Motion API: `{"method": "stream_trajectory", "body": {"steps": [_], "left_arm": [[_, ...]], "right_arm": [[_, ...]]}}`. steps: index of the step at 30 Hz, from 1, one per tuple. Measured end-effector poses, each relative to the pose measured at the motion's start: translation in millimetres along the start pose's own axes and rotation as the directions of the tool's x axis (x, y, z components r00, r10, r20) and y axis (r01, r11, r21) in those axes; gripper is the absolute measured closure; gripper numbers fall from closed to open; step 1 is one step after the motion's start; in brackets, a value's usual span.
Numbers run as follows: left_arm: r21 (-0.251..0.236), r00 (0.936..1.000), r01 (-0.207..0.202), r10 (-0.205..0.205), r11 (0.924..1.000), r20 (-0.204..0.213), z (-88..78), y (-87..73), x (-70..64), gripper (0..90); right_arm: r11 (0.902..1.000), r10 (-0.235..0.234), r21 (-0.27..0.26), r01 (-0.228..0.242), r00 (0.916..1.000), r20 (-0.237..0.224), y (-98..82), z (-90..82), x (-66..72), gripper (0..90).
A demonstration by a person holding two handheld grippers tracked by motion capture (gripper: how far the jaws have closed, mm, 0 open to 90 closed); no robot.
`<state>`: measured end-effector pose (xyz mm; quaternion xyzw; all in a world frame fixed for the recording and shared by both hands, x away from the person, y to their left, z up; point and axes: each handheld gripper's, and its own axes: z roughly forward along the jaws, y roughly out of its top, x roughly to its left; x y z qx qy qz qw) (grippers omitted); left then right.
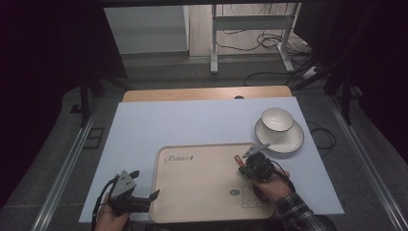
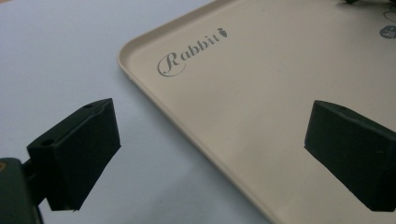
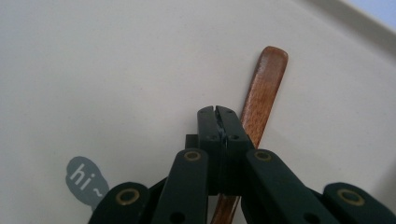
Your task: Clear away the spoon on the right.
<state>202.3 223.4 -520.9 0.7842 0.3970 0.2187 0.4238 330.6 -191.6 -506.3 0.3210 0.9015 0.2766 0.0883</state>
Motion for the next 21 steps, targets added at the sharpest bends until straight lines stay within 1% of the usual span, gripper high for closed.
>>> {"method": "stream_trajectory", "body": {"steps": [8, 21], "left_arm": [[0.002, 1.0, -0.002, 0.002, 1.0, -0.001, 0.0, 0.0, 0.0, 3.0], [0.004, 1.0, -0.003, 0.003, 1.0, -0.004, 0.3, 0.2, -0.4, 3.0]], "right_arm": [[0.9998, 0.019, -0.004, -0.019, 0.9997, 0.013, -2.9, -2.8, -8.6, 89.9], [0.999, 0.046, -0.003, -0.046, 0.9986, 0.027, -7.2, -6.8, -17.8, 89.9]]}}
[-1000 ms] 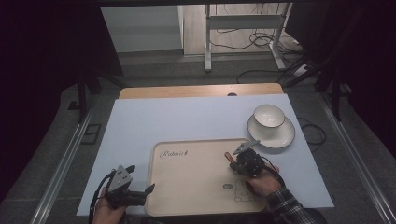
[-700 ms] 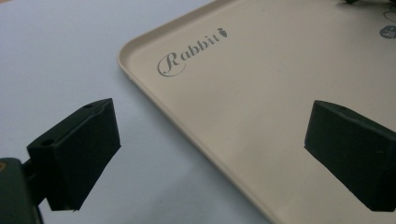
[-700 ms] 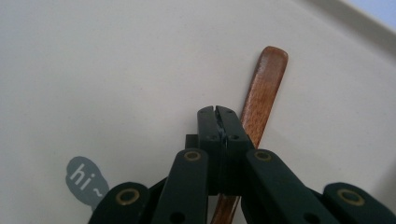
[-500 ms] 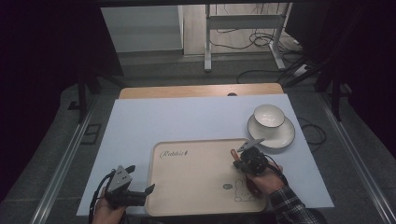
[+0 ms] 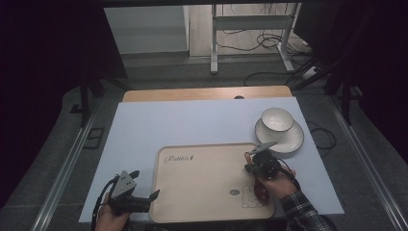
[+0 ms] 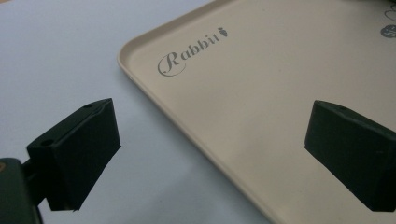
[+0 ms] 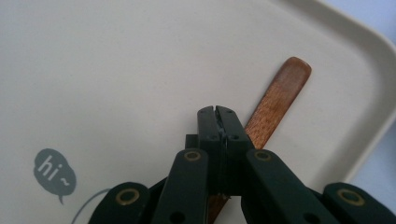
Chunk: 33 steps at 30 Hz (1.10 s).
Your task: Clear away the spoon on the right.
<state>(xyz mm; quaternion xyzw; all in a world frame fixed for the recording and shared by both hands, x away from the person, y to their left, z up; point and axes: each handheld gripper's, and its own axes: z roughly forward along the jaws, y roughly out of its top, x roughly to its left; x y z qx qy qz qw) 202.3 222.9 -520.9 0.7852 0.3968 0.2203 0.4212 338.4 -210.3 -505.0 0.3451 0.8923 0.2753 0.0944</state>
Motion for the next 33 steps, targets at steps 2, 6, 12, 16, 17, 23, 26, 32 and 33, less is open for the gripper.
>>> {"method": "stream_trajectory", "body": {"steps": [2, 6, 12, 16, 17, 23, 26, 32, 33], "left_arm": [[0.0, 1.0, 0.0, 0.0, 1.0, 0.0, 0.0, 0.0, 0.0, 3.0], [0.0, 1.0, 0.0, 0.0, 1.0, 0.0, 0.0, 0.0, 0.1, 3.1], [0.001, 1.0, 0.0, 0.0, 1.0, 0.0, 0.0, 0.0, 0.1, 3.1], [0.001, 1.0, 0.0, 0.0, 1.0, 0.0, 0.0, 0.0, 0.0, 3.1], [0.001, 1.0, 0.0, 0.0, 1.0, 0.0, 0.0, 0.0, 0.1, 3.1], [0.001, 1.0, 0.001, -0.001, 1.0, -0.001, 0.0, 0.0, 0.1, 3.0], [0.0, 1.0, 0.002, -0.002, 1.0, -0.001, -0.1, 0.0, 0.2, 3.1], [-0.001, 1.0, 0.005, -0.005, 1.0, 0.0, -0.2, -0.1, 0.4, 3.1], [-0.001, 1.0, 0.005, -0.005, 1.0, 0.0, -0.2, -0.1, 0.4, 3.1]], "right_arm": [[1.0, 0.007, -0.001, -0.007, 1.0, 0.004, -1.0, -0.8, -2.5, 89.9], [0.9998, 0.018, -0.004, -0.018, 0.9998, 0.011, -3.0, -2.6, -7.7, 89.9], [0.9996, 0.029, -0.005, -0.029, 0.9994, 0.016, -4.3, -3.7, -10.5, 89.9], [0.9996, 0.022, -0.015, -0.022, 0.9996, 0.017, -3.7, -4.1, -10.0, 89.8], [0.9996, 0.021, -0.018, -0.02, 0.9996, 0.018, -3.6, -4.6, -9.8, 89.8], [0.9984, 0.015, -0.055, -0.014, 0.9998, 0.011, -2.4, -11.3, -6.2, 86.4], [0.9978, 0.015, -0.065, -0.015, 0.9999, 0.005, -2.6, -13.5, -4.8, 84.8], [0.9956, 0.016, -0.093, -0.016, 0.9999, -0.002, -4.2, -21.9, -2.3, 79.5], [0.9956, 0.016, -0.093, -0.016, 0.9999, -0.002, -4.2, -21.9, -2.3, 79.5]]}}
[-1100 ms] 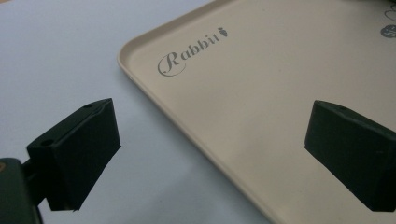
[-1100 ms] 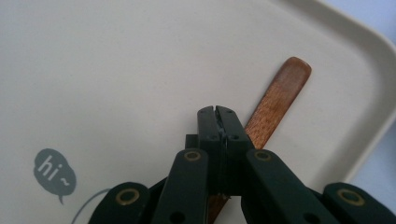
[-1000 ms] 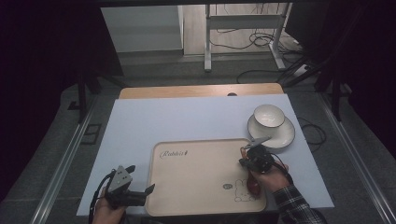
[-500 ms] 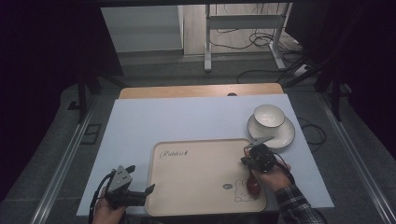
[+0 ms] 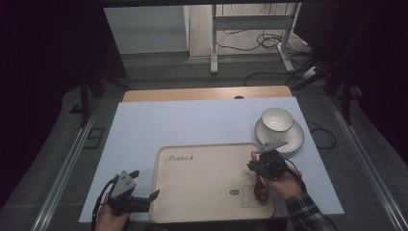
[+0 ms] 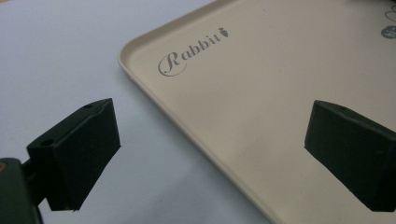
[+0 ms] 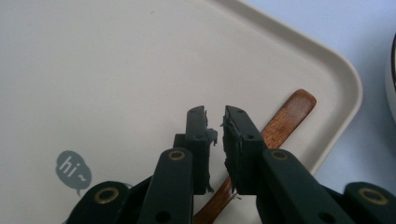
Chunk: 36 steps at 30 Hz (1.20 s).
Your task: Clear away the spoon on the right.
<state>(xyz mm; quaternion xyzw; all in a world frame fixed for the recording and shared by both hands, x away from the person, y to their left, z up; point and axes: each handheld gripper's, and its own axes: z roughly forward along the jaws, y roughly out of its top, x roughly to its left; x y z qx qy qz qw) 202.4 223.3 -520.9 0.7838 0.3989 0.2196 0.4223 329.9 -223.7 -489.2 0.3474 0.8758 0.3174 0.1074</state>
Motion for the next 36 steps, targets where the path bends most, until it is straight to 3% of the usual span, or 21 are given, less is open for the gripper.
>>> {"method": "stream_trajectory", "body": {"steps": [26, 36], "left_arm": [[-0.002, 1.0, 0.005, -0.005, 1.0, 0.002, 0.0, -0.1, 0.2, 3.1], [-0.002, 1.0, 0.005, -0.005, 1.0, 0.002, -0.1, -0.2, 0.2, 3.1]], "right_arm": [[0.9965, -0.004, -0.083, 0.005, 0.9999, 0.013, -7.5, -23.2, 10.3, 52.1], [0.9942, 0.004, -0.107, -0.001, 0.9997, 0.024, -15.5, -29.1, 9.3, 34.1]]}}
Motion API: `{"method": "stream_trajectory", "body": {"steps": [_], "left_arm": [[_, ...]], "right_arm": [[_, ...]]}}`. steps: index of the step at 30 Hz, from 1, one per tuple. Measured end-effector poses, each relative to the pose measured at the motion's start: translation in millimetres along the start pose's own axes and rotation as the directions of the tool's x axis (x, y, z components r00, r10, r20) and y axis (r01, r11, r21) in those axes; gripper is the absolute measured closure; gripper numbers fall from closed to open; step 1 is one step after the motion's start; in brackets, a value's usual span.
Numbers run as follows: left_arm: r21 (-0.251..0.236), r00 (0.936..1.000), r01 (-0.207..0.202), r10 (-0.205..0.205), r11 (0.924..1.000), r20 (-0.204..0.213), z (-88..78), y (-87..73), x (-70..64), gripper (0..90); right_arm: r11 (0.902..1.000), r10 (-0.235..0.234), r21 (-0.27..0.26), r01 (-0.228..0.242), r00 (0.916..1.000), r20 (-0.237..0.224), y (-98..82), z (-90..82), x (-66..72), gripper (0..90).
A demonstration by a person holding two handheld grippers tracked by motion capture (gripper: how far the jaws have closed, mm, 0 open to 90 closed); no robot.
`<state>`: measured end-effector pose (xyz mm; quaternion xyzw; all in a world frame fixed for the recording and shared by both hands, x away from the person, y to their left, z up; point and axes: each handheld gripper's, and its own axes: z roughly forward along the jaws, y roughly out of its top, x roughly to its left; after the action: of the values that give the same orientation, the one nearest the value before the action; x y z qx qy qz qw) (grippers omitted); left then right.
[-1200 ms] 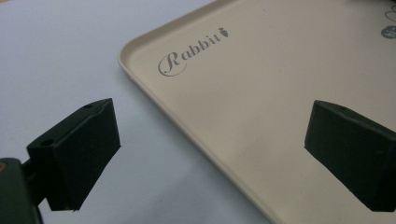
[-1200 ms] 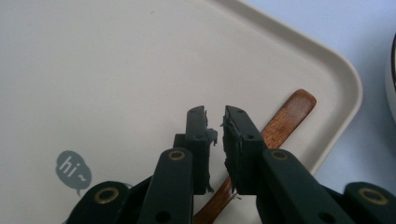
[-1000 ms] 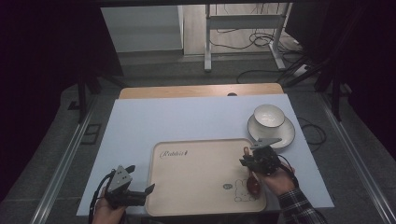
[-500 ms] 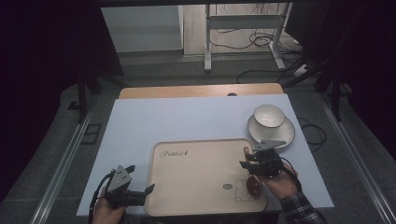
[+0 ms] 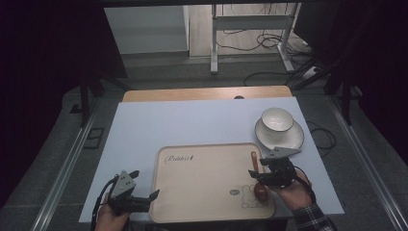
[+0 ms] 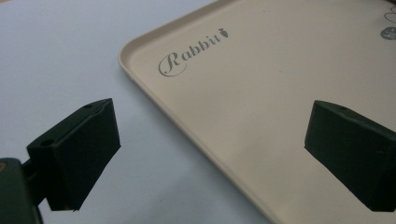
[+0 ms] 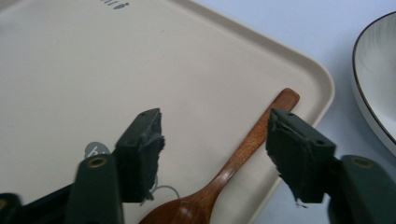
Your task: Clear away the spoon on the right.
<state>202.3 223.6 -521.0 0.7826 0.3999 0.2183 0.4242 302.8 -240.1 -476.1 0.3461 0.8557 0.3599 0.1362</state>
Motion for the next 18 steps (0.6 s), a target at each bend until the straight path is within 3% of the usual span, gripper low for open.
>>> {"method": "stream_trajectory", "body": {"steps": [7, 18], "left_arm": [[0.0, 1.0, -0.002, 0.002, 1.0, -0.001, 0.0, 0.0, 0.0, 3.0], [0.0, 1.0, -0.002, 0.002, 1.0, -0.001, 0.0, 0.0, 0.0, 3.1]], "right_arm": [[0.9998, 0.005, -0.019, -0.005, 0.9998, 0.022, -5.2, -5.8, -0.6, 22.1], [0.9992, 0.005, -0.04, -0.004, 0.9995, 0.032, -12.2, -17.6, 2.0, 13.5]]}}
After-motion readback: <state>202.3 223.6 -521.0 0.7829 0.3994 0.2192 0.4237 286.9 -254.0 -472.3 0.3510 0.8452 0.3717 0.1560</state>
